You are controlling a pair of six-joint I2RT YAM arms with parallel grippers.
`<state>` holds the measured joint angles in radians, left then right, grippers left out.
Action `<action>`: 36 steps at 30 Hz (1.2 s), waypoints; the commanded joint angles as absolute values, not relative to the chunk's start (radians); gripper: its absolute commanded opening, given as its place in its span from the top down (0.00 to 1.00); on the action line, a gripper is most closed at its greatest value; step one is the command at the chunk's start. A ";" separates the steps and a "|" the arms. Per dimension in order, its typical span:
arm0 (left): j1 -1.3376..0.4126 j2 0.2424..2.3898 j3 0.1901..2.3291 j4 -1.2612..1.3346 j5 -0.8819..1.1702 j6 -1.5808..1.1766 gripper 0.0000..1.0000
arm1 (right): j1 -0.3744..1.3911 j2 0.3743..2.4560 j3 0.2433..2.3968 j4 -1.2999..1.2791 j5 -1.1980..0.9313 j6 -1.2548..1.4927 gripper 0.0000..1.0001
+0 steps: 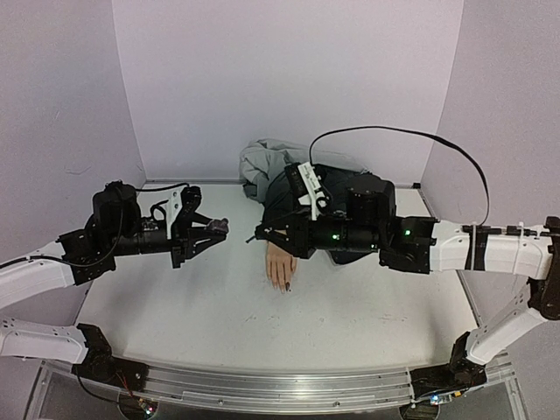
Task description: Paint the nails
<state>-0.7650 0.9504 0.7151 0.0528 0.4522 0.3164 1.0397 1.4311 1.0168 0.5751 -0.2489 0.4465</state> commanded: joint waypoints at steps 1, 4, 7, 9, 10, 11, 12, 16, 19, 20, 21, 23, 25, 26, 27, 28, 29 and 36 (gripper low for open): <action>-0.771 0.945 0.712 0.099 0.450 0.353 1.00 | 1.056 1.454 1.147 0.604 -0.325 0.446 1.00; -0.773 0.955 0.713 0.099 0.456 0.356 1.00 | 1.069 1.472 1.194 0.577 -0.325 0.432 1.00; -0.773 0.960 0.713 0.099 0.457 0.355 1.00 | 1.071 1.467 1.208 0.566 -0.291 0.428 1.00; -0.773 0.960 0.712 0.098 0.458 0.357 1.00 | 1.071 1.471 1.216 0.564 -0.282 0.428 1.00; -0.773 0.961 0.712 0.099 0.459 0.357 1.00 | 1.071 1.476 1.222 0.561 -0.285 0.429 1.00; -0.773 0.962 0.712 0.099 0.460 0.357 1.00 | 1.072 1.483 1.231 0.559 -0.290 0.428 1.00; -0.773 0.962 0.712 0.100 0.462 0.357 1.00 | 1.072 1.490 1.238 0.555 -0.296 0.429 1.00; -0.775 0.965 0.713 0.100 0.465 0.356 1.00 | 1.072 1.515 1.254 0.556 -0.317 0.426 1.00; -0.775 0.965 0.713 0.098 0.468 0.353 1.00 | 1.071 1.520 1.253 0.563 -0.300 0.421 1.00; -0.777 0.966 0.713 0.099 0.467 0.354 1.00 | 1.071 1.519 1.251 0.571 -0.298 0.420 1.00; -0.778 0.968 0.713 0.099 0.468 0.354 1.00 | 1.071 1.518 1.249 0.579 -0.296 0.420 1.00; -0.779 0.969 0.713 0.099 0.468 0.354 1.00 | 1.071 1.516 1.247 0.588 -0.293 0.417 1.00; -0.780 0.970 0.713 0.099 0.468 0.354 1.00 | 1.071 1.516 1.246 0.591 -0.291 0.414 1.00; -0.781 0.971 0.713 0.099 0.467 0.353 1.00 | 1.071 1.514 1.244 0.593 -0.288 0.412 1.00; -0.782 0.972 0.714 0.099 0.466 0.354 1.00 | 1.071 1.513 1.243 0.593 -0.285 0.411 1.00; -0.782 0.970 0.715 0.098 0.467 0.353 1.00 | 1.071 1.511 1.241 0.596 -0.282 0.412 1.00; -0.781 0.970 0.715 0.099 0.469 0.353 1.00 | 1.071 1.511 1.240 0.597 -0.276 0.413 1.00; -0.784 0.970 0.715 0.099 0.472 0.354 1.00 | 1.071 1.514 1.236 0.604 -0.253 0.407 1.00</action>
